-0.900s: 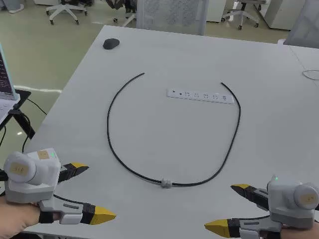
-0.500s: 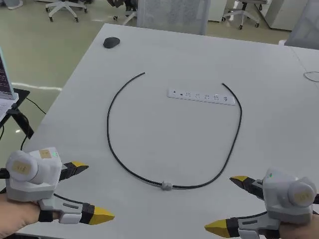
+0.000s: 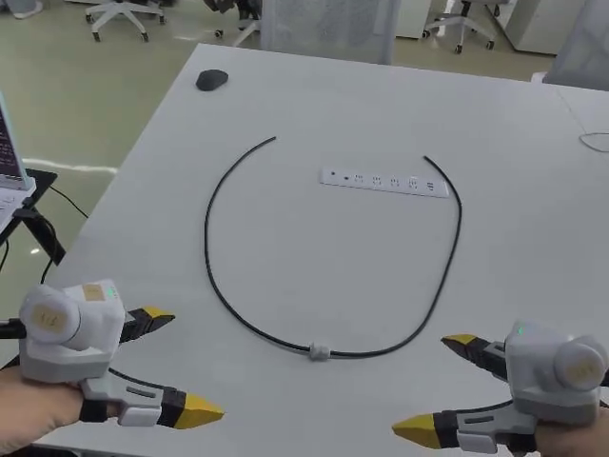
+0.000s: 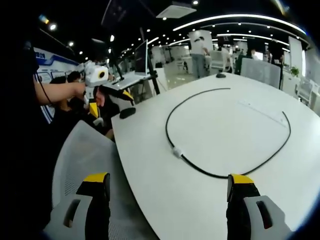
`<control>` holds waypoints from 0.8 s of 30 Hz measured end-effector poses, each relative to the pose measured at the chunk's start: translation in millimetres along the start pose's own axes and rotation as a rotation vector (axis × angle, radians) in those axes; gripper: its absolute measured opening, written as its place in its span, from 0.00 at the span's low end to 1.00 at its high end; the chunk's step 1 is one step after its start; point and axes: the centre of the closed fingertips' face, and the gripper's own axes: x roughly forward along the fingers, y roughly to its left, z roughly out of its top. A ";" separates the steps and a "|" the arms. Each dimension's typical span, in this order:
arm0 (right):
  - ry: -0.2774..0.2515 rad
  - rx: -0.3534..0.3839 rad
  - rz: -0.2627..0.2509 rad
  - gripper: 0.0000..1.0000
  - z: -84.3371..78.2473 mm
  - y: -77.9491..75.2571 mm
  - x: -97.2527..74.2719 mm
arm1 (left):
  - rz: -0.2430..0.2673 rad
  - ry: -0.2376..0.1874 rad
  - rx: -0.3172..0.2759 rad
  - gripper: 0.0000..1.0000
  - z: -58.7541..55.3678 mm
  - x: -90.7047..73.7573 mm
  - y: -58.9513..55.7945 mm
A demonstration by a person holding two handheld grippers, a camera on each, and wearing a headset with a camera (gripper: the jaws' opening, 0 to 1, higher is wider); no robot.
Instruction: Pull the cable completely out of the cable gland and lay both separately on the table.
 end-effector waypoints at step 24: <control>0.022 -0.009 0.027 0.88 13.7 -8.3 33.3 | -0.016 -0.022 -0.018 0.95 7.5 8.9 -3.2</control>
